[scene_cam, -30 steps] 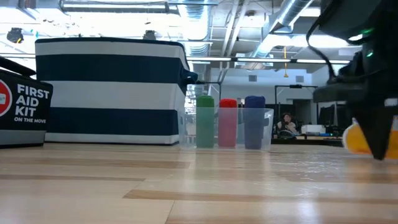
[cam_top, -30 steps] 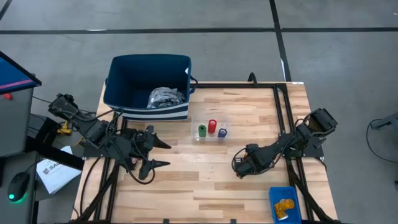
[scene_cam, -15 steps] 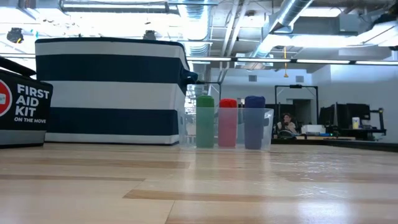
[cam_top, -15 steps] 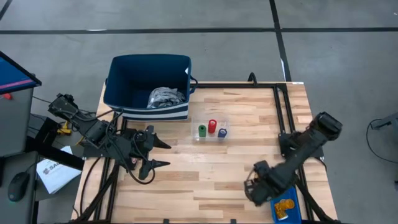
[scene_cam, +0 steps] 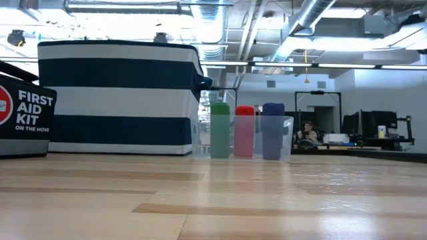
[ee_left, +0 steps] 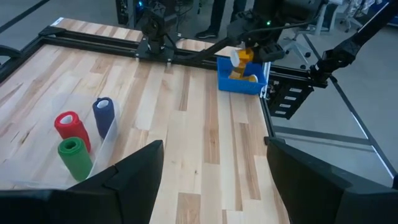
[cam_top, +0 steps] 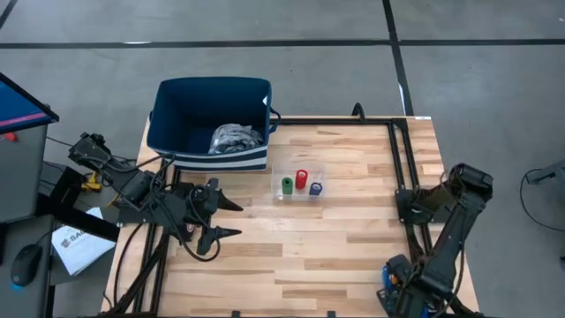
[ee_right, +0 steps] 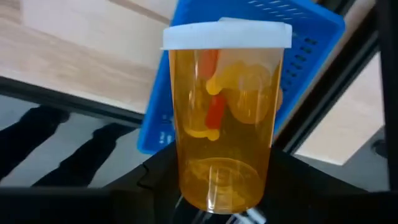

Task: Pick & place medical supplies in basket/bin
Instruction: Put the orange pill bottle into the blue basket, then return to Home Position

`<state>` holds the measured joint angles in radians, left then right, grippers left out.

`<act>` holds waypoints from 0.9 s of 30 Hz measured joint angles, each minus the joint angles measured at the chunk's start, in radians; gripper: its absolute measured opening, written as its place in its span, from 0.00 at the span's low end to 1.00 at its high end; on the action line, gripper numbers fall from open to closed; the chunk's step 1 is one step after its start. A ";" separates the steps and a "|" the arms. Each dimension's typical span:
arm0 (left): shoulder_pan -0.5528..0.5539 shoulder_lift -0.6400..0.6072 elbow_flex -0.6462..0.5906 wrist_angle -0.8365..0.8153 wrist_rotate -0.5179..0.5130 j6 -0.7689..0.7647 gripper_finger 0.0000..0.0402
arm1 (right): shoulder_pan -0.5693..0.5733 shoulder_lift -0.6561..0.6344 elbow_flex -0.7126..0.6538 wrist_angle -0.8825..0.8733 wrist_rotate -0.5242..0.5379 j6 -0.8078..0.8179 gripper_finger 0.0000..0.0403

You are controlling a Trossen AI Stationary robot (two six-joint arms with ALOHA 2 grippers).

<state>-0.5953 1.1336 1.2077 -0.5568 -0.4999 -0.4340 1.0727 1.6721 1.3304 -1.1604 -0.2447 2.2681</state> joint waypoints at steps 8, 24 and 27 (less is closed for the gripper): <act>0.000 0.000 0.000 0.000 -0.014 -0.021 0.69 | 0.021 0.002 -0.029 -0.009 -0.018 0.003 0.44; 0.000 -0.001 0.000 -0.007 -0.050 -0.005 0.69 | 0.018 -0.003 -0.043 -0.073 0.011 0.002 0.65; 0.000 -0.030 -0.001 -0.027 -0.081 0.014 0.69 | 0.018 -0.007 -0.034 -0.086 0.036 0.007 0.65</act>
<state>-0.5953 1.1031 1.2068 -0.5836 -0.5811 -0.4202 1.0908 1.6653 1.2961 -1.2460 -0.2089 2.2748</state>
